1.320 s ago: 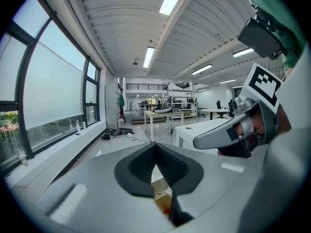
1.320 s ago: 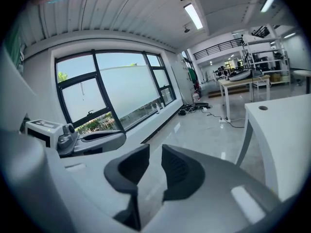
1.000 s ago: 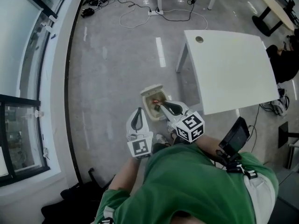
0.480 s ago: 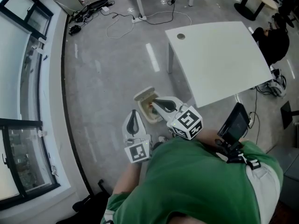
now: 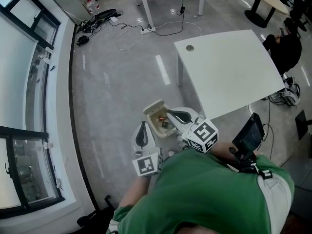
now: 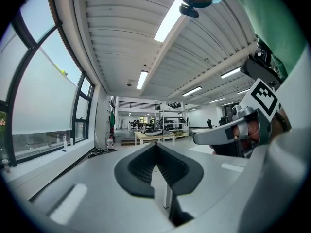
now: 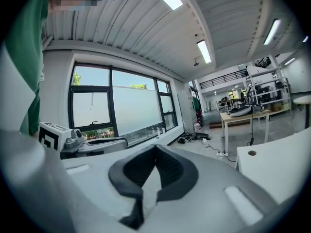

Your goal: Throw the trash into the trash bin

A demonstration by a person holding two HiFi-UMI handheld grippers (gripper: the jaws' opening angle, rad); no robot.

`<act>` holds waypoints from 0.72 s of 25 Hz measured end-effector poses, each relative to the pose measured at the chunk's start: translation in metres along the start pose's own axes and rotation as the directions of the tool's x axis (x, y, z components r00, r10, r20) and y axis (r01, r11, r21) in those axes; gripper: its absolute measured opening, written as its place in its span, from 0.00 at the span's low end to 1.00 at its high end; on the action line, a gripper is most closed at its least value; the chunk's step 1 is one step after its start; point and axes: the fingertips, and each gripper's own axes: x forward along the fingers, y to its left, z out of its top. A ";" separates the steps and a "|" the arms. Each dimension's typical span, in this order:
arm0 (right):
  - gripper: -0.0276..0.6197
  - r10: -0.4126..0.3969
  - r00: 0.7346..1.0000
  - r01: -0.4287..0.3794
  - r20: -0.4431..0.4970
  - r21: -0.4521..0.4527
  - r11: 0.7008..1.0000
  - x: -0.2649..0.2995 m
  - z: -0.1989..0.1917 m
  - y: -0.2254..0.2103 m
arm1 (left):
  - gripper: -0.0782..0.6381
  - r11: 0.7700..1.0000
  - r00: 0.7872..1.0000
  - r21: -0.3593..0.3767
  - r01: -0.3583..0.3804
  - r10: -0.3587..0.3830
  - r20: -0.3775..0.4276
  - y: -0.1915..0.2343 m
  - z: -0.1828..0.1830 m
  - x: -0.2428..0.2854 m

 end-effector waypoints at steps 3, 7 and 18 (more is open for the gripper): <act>0.05 -0.011 1.000 0.011 0.011 -0.001 1.000 -0.007 0.003 -0.002 | 0.12 1.000 1.000 -0.005 0.005 -0.005 0.013 -0.002 0.005 0.001; 0.05 -0.019 1.000 0.019 0.014 0.006 1.000 -0.009 0.004 -0.003 | 0.12 1.000 1.000 -0.002 0.021 -0.021 0.015 -0.005 0.007 0.003; 0.05 -0.023 1.000 0.023 0.018 0.009 1.000 -0.009 0.005 -0.002 | 0.12 0.999 0.999 -0.006 0.039 -0.039 -0.001 -0.008 0.006 0.007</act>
